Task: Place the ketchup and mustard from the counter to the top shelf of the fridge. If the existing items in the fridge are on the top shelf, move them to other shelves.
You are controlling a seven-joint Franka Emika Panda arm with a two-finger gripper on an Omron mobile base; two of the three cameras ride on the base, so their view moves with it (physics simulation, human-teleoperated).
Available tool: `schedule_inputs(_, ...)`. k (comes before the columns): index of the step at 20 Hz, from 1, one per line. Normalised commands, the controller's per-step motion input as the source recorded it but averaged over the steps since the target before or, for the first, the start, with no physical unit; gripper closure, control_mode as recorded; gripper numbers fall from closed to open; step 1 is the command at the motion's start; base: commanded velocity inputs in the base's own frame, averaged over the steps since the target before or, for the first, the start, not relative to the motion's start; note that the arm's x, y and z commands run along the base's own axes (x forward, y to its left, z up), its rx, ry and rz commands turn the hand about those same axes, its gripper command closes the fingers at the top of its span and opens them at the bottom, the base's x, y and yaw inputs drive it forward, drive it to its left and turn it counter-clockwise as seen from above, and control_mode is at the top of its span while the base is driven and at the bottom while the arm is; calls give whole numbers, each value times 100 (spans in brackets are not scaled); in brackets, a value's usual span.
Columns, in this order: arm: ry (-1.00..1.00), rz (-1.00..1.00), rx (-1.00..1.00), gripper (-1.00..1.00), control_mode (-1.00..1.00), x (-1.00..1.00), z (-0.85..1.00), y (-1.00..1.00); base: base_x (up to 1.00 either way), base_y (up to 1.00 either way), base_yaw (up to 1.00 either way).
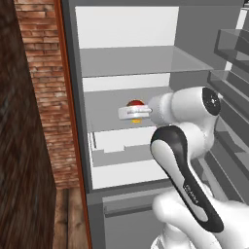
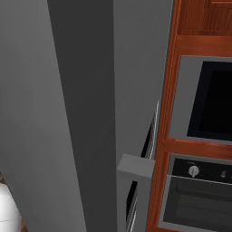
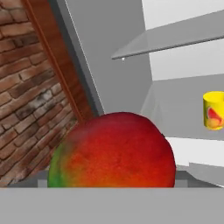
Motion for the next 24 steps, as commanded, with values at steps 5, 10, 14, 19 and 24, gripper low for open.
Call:
schedule_inputs(5,12,-3,0,100,-100,82,-48,9,0,0,0)
schedule_inputs(10,12,-17,0,100,-100,99,-32,3,0,0,0)
schedule_inputs(14,13,-17,0,100,-100,94,-33,0,0,0,0)
schedule_inputs(19,9,-9,0,100,-100,62,-21,0,0,0,0)
schedule_inputs(24,7,0,0,100,-100,2,-6,0,0,0,0)
